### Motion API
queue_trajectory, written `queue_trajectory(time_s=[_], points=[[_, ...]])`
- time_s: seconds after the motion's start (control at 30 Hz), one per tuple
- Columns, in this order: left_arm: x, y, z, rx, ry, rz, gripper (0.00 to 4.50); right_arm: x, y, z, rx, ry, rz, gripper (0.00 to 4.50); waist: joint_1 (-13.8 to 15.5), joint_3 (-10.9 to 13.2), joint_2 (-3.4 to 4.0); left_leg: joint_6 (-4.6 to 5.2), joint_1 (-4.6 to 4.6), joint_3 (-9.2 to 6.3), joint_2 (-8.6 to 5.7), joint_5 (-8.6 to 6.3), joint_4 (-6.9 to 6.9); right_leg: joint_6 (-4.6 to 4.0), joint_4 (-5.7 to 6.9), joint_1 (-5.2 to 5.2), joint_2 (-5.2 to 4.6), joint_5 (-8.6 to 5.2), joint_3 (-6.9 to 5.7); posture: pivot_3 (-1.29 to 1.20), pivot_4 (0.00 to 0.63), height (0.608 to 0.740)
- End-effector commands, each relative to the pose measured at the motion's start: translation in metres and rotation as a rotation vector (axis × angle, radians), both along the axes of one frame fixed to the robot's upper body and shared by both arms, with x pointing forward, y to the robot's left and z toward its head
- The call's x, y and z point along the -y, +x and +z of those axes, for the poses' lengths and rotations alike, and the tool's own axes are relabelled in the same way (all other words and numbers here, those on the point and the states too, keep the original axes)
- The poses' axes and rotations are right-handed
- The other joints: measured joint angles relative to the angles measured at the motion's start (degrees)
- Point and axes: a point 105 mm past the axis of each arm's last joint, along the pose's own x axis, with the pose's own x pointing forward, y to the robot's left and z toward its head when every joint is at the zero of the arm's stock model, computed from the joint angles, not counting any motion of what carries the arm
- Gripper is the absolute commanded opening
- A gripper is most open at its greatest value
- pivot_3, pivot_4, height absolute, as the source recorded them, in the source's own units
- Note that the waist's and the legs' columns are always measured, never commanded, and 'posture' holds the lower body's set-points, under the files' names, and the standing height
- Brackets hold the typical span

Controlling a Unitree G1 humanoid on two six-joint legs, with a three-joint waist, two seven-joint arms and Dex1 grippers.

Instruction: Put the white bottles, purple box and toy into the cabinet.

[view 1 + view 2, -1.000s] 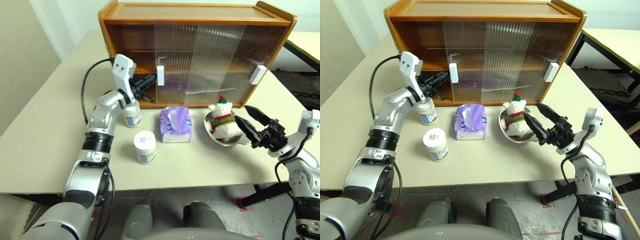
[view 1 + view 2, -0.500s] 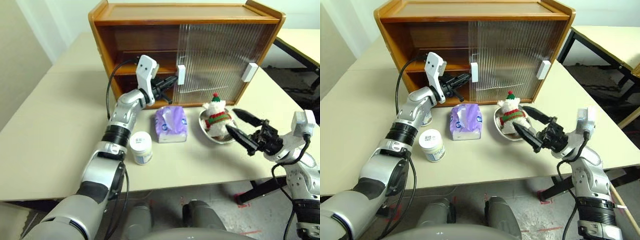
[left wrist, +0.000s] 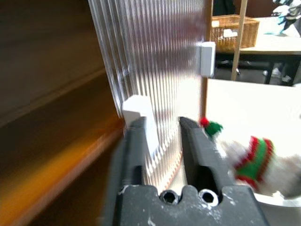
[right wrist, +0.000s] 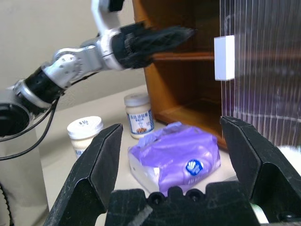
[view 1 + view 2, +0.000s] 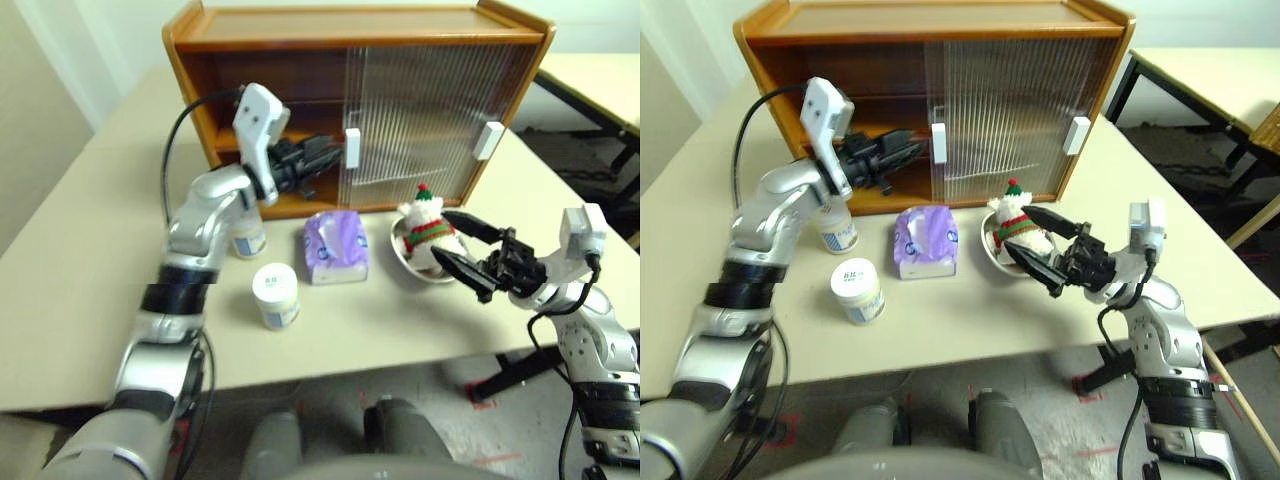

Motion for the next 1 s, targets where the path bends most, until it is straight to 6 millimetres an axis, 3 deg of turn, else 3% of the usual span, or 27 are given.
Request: queue_trajectory(time_s=[0.03, 0.17, 0.3, 0.47, 0.63, 1.0], points=[[-0.021, -0.022, 0.010, -0.018, -0.008, -0.017, 2.99, -0.004, 0.005, -0.001, -0.010, -0.010, 0.031, 4.50, 0.21, 0.06, 0.06, -0.01, 0.05, 0.01, 0.00, 0.00, 0.00, -0.02, 0.05, 0.00, 0.00, -0.01, 0.02, 0.11, 0.000, 0.740], [-0.069, -0.029, 0.007, -0.036, 0.018, 0.140, 4.48, -0.005, 0.009, -0.002, -0.011, -0.010, 0.049, 4.50, 0.80, 0.19, 0.15, -0.02, 0.20, 0.01, 0.00, -0.01, 0.00, -0.10, 0.16, 0.06, -0.02, -0.07, 0.00, 0.14, 0.000, 0.740], [-0.119, -0.037, -0.013, -0.061, 0.058, 0.317, 4.48, -0.003, 0.011, -0.005, -0.019, -0.016, 0.061, 4.50, 1.80, 0.28, 0.22, -0.03, 0.36, 0.04, 0.00, -0.02, -0.03, -0.17, 0.26, 0.11, -0.05, -0.18, 0.00, 0.17, 0.000, 0.740], [-0.157, -0.051, -0.046, -0.110, 0.005, 0.433, 4.48, -0.001, 0.013, -0.008, -0.021, -0.022, 0.068, 4.50, 2.81, 0.37, 0.13, -0.25, 0.46, 0.13, 0.03, -0.14, -0.23, -0.29, 0.26, 0.08, -0.15, -0.26, -0.02, 0.17, 0.000, 0.740], [-0.160, -0.058, -0.077, -0.159, 0.012, 0.413, 4.48, -0.003, 0.012, -0.012, -0.024, -0.022, 0.071, 4.50, 4.71, 0.40, 0.11, -0.29, 0.55, 0.20, -0.01, -0.16, -0.58, -0.53, 0.17, 0.07, -0.26, -0.48, -0.03, 0.16, 0.000, 0.740], [-0.137, -0.058, -0.137, -0.278, 0.103, 0.299, 4.48, -0.004, 0.007, -0.019, -0.037, -0.043, 0.074, 4.50, 5.22, 0.39, 0.10, -0.45, 0.50, 0.22, 0.04, -0.26, -0.72, -0.35, 0.13, -0.02, -0.23, -0.55, -0.07, 0.15, 0.000, 0.740]])
